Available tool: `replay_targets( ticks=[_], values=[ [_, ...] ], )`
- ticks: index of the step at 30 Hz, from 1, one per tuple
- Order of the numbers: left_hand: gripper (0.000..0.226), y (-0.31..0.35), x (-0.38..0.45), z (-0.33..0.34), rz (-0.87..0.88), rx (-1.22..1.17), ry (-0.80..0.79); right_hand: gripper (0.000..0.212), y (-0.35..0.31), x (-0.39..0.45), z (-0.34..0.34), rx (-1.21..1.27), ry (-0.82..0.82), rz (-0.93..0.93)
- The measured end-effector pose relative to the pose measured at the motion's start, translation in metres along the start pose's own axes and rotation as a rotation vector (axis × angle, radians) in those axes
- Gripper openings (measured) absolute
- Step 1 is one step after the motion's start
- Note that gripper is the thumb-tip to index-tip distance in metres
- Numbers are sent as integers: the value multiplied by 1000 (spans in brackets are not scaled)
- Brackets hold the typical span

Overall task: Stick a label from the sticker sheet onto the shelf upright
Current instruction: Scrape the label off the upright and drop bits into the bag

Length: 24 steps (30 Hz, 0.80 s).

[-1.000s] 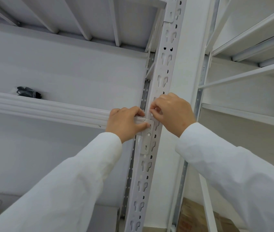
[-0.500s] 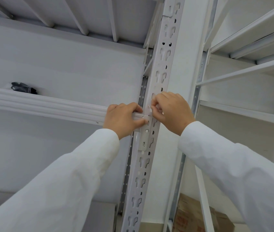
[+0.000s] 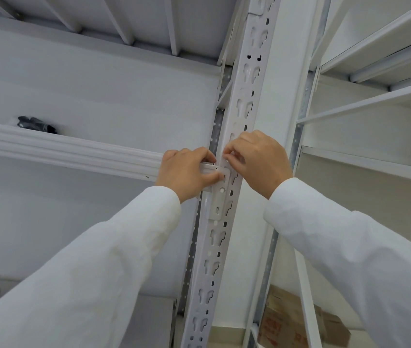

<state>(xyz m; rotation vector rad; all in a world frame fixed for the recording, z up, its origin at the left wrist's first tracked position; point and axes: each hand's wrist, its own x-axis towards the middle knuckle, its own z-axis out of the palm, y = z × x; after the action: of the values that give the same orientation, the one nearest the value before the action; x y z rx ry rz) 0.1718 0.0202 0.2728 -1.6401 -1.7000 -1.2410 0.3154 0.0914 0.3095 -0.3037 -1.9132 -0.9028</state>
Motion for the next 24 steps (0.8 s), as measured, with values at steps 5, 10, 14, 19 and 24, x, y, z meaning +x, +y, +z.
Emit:
replay_targets(
  ticks=[5, 10, 14, 19, 24],
  values=[
    [36, 0, 0, 0, -4, 10, -3, 15, 2, -2, 1, -34, 48, -63],
    [35, 2, -1, -2, -12, 3, -18, 18, -1, 2, -2, -12, 17, -48],
    [35, 3, -1, -5, -10, 9, -24, 22, 0, 8, -4, 62, -49, -50],
    [34, 2, -2, -4, -7, 16, -17, 23, 15, 4, -3, 158, -126, -70],
    [35, 4, -3, -4, 0, 26, -11, 23, 16, -6, -5, 144, -92, -54]
  ],
)
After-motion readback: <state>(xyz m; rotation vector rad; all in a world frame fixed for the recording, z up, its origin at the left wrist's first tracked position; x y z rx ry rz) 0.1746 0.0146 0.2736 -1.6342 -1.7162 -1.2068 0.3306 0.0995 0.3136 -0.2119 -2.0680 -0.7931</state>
